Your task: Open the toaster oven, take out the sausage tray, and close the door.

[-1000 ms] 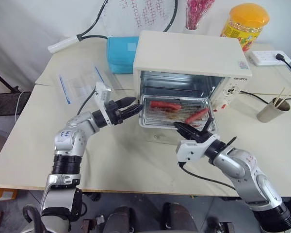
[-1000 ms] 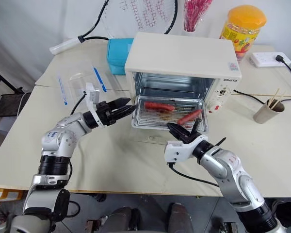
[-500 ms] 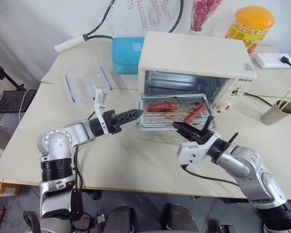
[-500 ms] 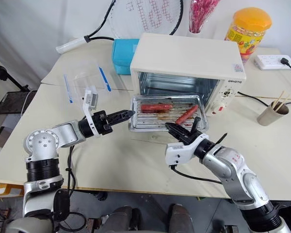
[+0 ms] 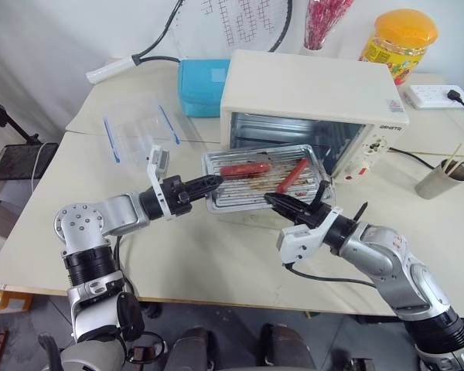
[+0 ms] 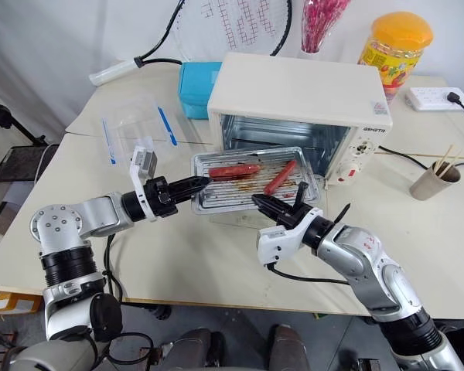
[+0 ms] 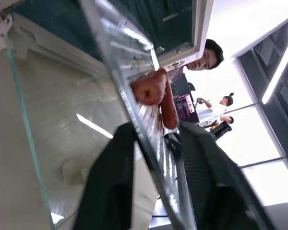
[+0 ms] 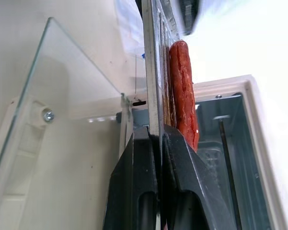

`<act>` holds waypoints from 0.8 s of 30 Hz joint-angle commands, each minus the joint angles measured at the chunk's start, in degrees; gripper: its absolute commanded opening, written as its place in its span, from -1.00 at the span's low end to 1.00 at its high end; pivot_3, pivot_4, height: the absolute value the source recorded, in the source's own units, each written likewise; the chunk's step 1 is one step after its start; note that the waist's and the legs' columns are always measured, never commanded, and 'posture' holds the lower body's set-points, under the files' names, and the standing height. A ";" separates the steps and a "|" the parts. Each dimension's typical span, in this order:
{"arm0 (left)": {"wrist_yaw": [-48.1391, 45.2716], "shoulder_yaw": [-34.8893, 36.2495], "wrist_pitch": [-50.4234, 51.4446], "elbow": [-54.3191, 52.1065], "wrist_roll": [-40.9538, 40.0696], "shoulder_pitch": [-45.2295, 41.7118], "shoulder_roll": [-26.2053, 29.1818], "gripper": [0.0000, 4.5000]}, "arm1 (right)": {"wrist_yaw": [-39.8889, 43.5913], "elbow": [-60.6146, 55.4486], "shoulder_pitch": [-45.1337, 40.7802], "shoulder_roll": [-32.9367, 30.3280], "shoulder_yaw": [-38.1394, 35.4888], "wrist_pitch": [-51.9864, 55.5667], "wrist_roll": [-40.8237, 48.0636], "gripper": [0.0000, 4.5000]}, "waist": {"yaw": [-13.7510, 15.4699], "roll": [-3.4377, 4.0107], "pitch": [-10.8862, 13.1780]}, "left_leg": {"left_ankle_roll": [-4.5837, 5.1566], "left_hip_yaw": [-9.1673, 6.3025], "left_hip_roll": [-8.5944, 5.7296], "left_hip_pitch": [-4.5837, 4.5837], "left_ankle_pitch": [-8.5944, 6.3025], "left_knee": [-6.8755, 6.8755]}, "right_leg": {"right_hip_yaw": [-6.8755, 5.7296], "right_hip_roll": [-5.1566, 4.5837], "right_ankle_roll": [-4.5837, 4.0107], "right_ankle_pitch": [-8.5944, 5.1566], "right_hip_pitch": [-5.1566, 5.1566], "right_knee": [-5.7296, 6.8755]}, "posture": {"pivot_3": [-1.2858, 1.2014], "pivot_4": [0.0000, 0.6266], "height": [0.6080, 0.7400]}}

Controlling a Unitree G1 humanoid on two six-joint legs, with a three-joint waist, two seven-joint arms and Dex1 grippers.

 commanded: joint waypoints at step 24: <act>30.06 1.96 -15.70 -5.31 -45.38 19.13 3.93 -1.00 | 9.96 1.61 6.93 -7.96 -8.48 -16.41 25.90 0.07 | -0.03 -0.03 -0.01 | -0.01 -0.03 -0.02 0.21 -0.01 -0.01 | 0.47 0.03 -0.01 0.00 0.19 -0.04 | 0.03 -0.52 1.00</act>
